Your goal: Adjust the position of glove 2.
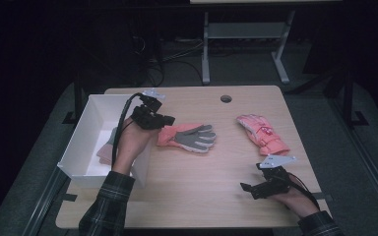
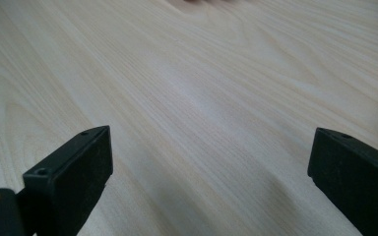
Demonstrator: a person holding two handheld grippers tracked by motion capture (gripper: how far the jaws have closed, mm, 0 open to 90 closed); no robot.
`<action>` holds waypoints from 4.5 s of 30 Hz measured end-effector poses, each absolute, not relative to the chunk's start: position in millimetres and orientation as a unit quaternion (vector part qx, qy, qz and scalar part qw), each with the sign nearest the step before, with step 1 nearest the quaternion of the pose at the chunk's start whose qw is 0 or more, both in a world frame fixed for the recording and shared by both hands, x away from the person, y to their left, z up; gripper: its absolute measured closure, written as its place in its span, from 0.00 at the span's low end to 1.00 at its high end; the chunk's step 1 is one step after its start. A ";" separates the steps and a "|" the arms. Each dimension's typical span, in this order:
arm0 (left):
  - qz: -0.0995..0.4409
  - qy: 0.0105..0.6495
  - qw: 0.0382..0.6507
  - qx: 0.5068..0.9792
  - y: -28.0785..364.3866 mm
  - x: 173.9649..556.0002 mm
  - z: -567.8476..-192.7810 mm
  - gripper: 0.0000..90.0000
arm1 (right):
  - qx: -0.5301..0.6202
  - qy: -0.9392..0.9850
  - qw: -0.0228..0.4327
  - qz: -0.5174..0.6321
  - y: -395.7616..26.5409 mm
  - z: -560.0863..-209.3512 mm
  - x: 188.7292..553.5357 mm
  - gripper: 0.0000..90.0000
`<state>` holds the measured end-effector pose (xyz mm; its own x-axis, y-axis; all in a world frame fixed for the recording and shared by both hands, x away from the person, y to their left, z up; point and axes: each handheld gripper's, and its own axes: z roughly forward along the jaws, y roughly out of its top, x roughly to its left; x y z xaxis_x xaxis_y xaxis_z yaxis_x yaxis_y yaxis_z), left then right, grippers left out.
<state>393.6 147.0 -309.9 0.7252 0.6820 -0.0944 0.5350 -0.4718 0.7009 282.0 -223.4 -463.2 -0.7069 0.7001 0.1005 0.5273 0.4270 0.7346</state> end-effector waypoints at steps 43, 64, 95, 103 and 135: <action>0.098 0.398 0.278 0.869 95.3 449.0 -426.3 1.00 | 0.363 0.839 0.107 0.391 -225.6 -463.2 278.8 0.03; 0.035 0.320 0.308 0.896 49.5 405.5 -428.3 1.00 | 0.362 0.839 0.109 0.391 -226.5 -463.4 278.2 0.03; 0.051 0.328 0.245 0.911 53.7 447.0 -436.4 1.00 | 0.374 0.835 0.107 0.390 -235.3 -463.3 269.5 0.03; 0.037 0.324 0.248 0.912 67.9 419.7 -433.7 1.00 | 0.379 0.833 0.109 0.388 -236.7 -463.5 268.4 0.03; -0.051 0.213 0.294 0.931 72.9 320.5 -438.8 1.00 | 0.391 0.838 0.105 0.365 -245.1 -452.3 266.3 0.03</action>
<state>320.5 72.9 -438.8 0.9044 0.3659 -0.2196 0.4256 -0.7372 0.5247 266.3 -245.1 -452.3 -0.6720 0.7325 0.1095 0.5787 0.4270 0.6948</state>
